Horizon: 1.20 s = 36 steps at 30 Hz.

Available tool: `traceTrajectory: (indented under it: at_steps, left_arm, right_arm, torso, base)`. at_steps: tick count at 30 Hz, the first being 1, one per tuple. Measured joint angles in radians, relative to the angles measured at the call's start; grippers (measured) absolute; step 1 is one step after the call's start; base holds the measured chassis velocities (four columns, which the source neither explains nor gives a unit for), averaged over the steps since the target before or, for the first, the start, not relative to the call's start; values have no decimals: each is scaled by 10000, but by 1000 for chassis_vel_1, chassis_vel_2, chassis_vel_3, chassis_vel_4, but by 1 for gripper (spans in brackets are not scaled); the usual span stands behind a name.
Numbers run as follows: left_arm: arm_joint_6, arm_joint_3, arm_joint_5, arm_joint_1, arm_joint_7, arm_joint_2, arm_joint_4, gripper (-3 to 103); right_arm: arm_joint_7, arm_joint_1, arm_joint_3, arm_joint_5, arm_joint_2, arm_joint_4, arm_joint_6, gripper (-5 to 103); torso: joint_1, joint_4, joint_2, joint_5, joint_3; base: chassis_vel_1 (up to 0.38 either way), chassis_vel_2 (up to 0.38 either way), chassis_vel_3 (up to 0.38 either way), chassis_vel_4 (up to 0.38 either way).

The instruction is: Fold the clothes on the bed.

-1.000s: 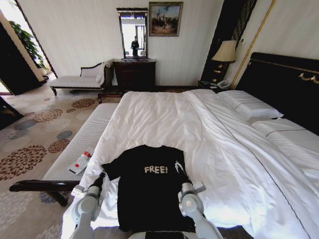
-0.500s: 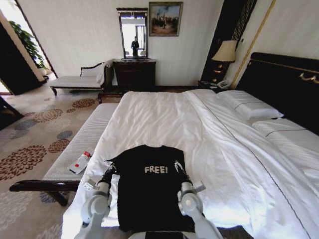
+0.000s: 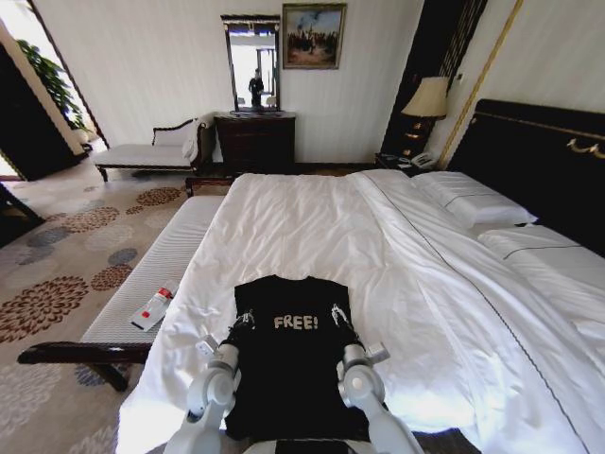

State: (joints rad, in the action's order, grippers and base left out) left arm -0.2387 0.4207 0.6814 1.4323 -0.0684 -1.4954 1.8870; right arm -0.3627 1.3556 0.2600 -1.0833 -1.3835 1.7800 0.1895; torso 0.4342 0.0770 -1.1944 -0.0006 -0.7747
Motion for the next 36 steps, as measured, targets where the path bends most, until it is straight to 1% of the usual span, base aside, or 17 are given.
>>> traceTrajectory:
  at_steps: [15,16,17,20,21,24,26,28,30,31,33,34,35,36]
  left_arm:
    - [-41,-389,258,-208,-140,-139,-363,0]
    - [-61,-390,288,-199,-175,-145,-362,6]
    - [-61,-390,288,-199,-175,-145,-362,6]
    - [-197,-372,347,-103,-279,-164,-247,22]
    - [-197,-372,347,-103,-279,-164,-247,22]
    - [-312,-344,429,29,-328,-170,-48,38]
    - [-341,-332,476,65,-335,-175,33,38]
    - [-350,-277,519,101,-357,-185,124,48]
    - [-354,-112,626,125,-416,-208,260,59]
    - [-354,-112,626,125,-416,-208,260,59]
    - [-366,193,813,168,-601,-238,432,70]
    - [-375,395,943,209,-720,-242,514,70]
    - [-375,395,943,209,-720,-242,514,70]
    - [-405,657,1077,272,-892,-237,610,76]
  right_arm:
    - [24,18,81,59,24,-93,14,100]
    - [26,18,75,72,27,-85,15,100]
    - [26,18,75,72,27,-85,15,100]
    - [26,14,43,96,36,-49,16,100]
    - [26,14,43,96,36,-49,16,100]
    - [26,13,1,102,49,-45,16,100]
    - [26,14,-16,103,52,-41,16,100]
    - [26,23,-35,104,53,-25,16,100]
    - [26,31,-41,104,65,-15,16,100]
    - [26,31,-41,104,65,-15,16,100]
    - [26,23,-34,94,113,-19,16,100]
    - [26,-7,-15,77,148,-49,15,100]
    - [26,-7,-15,77,148,-49,15,100]
    - [26,-69,5,53,204,-106,7,100]
  torso:
    - [0,0,0,-1,0]
    - [0,1,0,-1,0]
    - [0,1,0,-1,0]
    - [0,1,1,-1,0]
    - [0,1,1,-1,0]
    - [0,0,0,-2,0]
    - [0,0,0,-1,0]
    - [0,0,0,-1,0]
    - [0,1,1,-2,0]
    - [0,1,1,-2,0]
    - [0,2,0,-2,0]
    - [0,2,0,-2,0]
    - [0,2,0,-2,0]
    - [0,1,0,-2,1]
  base:
    - [0,0,0,0]
    - [0,0,0,0]
    - [0,0,0,0]
    - [0,0,0,0]
    - [0,0,0,0]
    - [0,0,0,0]
    - [0,0,0,0]
    - [0,0,0,0]
    - [0,0,0,0]
    - [0,0,0,0]
    - [0,0,0,0]
    - [0,0,0,0]
    - [0,0,0,0]
    - [0,0,0,0]
